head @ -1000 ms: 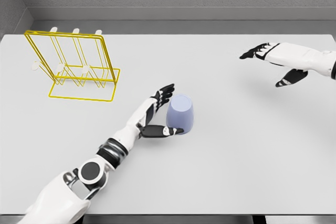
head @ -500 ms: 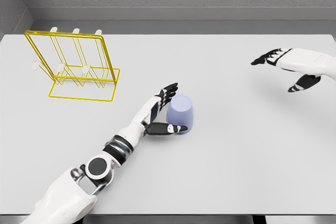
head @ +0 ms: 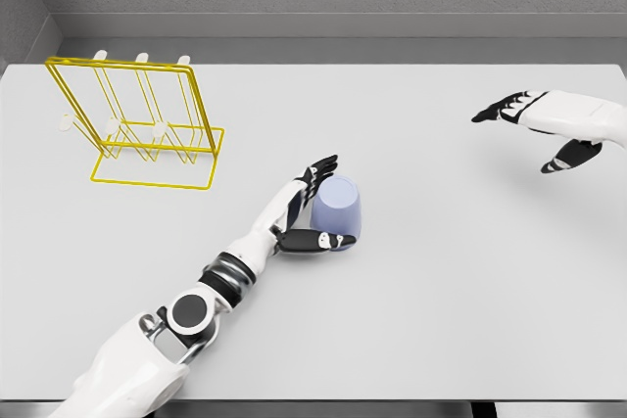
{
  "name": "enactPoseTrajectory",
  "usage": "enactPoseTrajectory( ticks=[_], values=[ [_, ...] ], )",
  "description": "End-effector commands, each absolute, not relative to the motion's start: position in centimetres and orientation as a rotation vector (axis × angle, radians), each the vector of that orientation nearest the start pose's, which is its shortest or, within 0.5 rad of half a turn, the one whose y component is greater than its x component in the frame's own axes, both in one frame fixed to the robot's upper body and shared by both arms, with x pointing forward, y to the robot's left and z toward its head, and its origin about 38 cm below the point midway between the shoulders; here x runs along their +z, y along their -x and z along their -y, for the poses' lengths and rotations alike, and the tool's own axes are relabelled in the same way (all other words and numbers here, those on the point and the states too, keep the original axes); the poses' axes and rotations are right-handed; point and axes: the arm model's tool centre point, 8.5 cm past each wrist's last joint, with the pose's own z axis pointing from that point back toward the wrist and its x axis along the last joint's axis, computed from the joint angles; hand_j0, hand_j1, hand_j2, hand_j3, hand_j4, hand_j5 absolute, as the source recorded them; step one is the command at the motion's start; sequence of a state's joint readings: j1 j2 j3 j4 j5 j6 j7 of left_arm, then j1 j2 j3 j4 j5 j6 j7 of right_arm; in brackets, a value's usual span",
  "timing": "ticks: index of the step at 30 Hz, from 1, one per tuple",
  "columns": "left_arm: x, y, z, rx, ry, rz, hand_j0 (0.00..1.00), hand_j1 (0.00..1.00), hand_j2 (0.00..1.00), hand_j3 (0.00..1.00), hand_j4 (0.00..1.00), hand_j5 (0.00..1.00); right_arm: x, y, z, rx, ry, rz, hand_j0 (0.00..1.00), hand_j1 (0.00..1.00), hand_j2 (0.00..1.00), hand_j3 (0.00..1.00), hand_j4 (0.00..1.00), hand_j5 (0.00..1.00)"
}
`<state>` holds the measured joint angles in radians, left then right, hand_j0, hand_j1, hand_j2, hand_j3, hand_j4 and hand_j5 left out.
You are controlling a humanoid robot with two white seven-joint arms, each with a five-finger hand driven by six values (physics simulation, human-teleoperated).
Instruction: Place the cup on the cup holder with both arms
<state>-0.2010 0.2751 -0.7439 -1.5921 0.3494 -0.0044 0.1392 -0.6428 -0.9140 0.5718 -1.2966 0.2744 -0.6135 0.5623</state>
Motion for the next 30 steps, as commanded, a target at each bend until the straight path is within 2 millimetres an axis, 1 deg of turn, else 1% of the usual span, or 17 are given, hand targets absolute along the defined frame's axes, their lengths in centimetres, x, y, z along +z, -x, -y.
enactPoseTrajectory(
  ticks=[1, 4, 7, 13, 16, 24, 30],
  values=[
    [6.5, -34.7, -9.6, -0.51, 0.39, 1.485, 1.0, 1.0, 1.0, 1.0, 1.0, 1.0, 22.2, -44.0, 38.1, 1.924, 0.413, 1.3, 1.0, 1.0, 1.0, 1.0, 1.0, 1.0],
    [6.3, -34.8, -9.1, -0.521, 0.381, 1.489, 0.99, 0.99, 0.99, 0.99, 0.99, 0.99, 22.0, -44.0, 38.1, 1.929, 0.405, 1.288, 1.0, 1.0, 1.0, 1.0, 1.0, 1.0],
    [6.3, -34.8, -9.1, -0.525, 0.375, 1.491, 0.87, 0.87, 0.87, 0.87, 0.87, 0.87, 22.0, -44.0, 38.2, 1.927, 0.405, 1.284, 1.0, 1.0, 1.0, 1.0, 1.0, 1.0],
    [6.3, -34.8, -9.1, -0.527, 0.373, 1.493, 0.74, 0.74, 0.74, 0.74, 0.74, 0.74, 21.8, -44.0, 38.2, 1.926, 0.403, 1.281, 1.0, 1.0, 1.0, 1.0, 1.0, 1.0],
    [6.4, -34.8, -9.1, -0.526, 0.373, 1.495, 0.7, 0.7, 0.7, 0.7, 0.7, 0.7, 21.7, -44.1, 38.2, 1.926, 0.401, 1.281, 1.0, 1.0, 1.0, 1.0, 1.0, 1.0],
    [6.7, -34.6, -9.0, -0.528, 0.381, 1.503, 0.7, 0.7, 0.7, 0.7, 0.7, 0.7, 21.5, -44.1, 38.4, 1.919, 0.402, 1.271, 1.0, 1.0, 1.0, 1.0, 1.0, 1.0],
    [7.7, -34.8, -9.1, -0.521, 0.39, 1.532, 0.69, 0.69, 0.69, 0.69, 0.69, 0.69, 21.4, -44.1, 38.3, 1.921, 0.398, 1.27, 1.0, 1.0, 1.0, 1.0, 1.0, 1.0]
  ],
)
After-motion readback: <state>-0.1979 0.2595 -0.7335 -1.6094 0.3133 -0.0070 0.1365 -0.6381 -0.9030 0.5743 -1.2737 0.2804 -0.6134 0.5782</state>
